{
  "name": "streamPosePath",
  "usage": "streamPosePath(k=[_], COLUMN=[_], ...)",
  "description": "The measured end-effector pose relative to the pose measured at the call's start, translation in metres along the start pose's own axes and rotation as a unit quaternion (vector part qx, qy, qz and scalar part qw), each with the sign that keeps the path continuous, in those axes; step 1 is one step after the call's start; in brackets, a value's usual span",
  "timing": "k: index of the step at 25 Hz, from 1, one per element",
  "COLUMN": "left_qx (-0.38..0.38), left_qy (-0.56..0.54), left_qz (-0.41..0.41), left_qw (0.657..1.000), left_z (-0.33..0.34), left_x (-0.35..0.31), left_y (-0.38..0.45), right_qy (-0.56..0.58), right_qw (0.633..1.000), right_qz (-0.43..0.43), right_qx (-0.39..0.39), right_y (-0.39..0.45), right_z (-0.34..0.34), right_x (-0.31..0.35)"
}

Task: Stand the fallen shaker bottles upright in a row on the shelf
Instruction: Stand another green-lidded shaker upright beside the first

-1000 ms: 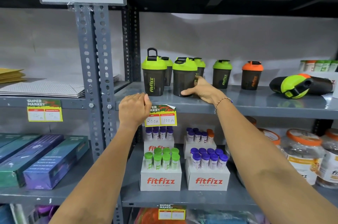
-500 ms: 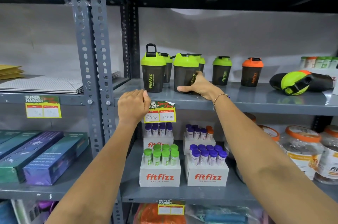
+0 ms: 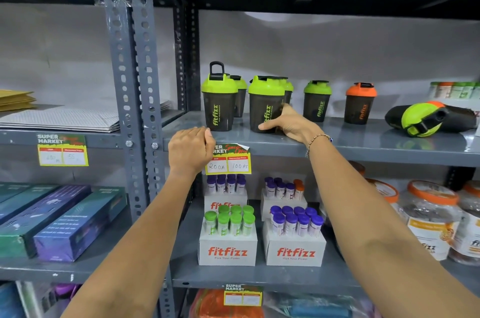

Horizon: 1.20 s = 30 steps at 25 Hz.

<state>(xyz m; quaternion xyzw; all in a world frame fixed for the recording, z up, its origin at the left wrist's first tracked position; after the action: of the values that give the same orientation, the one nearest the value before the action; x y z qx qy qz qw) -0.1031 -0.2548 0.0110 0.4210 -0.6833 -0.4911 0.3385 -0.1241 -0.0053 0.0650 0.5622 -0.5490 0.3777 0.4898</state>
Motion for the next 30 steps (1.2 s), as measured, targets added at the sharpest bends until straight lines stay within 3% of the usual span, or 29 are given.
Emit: streamPosePath(k=[2,7,19,26,30], left_qx=[0.001,0.012,0.023,0.011,0.063], left_qy=[-0.002,-0.006,-0.041,-0.073,-0.078], left_qz=[0.001,0.0,-0.006,0.025,0.018], left_qw=[1.0,1.0,0.999,0.997,0.995], left_z=[0.0,-0.001,-0.009,-0.012,-0.001], left_x=[0.0,0.0,-0.01,-0.1,-0.168], left_y=[0.0,0.0,-0.007,0.003,0.013], right_qy=[0.017,-0.082,-0.081,-0.084,-0.093], right_qw=[1.0,0.996,0.996,0.996,0.989], right_qz=[0.005,-0.021,0.016,0.003,-0.01], right_qx=[0.013,-0.006,0.035,-0.031,-0.115], right_y=[0.0,-0.001,-0.024,-0.068,-0.095], right_z=[-0.001,0.002,-0.008,-0.079,-0.137], right_x=[-0.001,0.001,0.005,-0.009,-0.02])
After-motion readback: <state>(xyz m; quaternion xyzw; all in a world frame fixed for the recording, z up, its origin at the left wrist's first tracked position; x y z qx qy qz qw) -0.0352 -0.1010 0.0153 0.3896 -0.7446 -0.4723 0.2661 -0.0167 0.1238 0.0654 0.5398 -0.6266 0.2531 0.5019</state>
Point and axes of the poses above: each hand's wrist, its own y-axis towards the middle knuckle, its own z-axis out of the palm, x = y × z, the point moved 3 cm from there along y, towards the middle knuckle, and after that the axes turned 3 degrees about z, right-handed, at the moved point
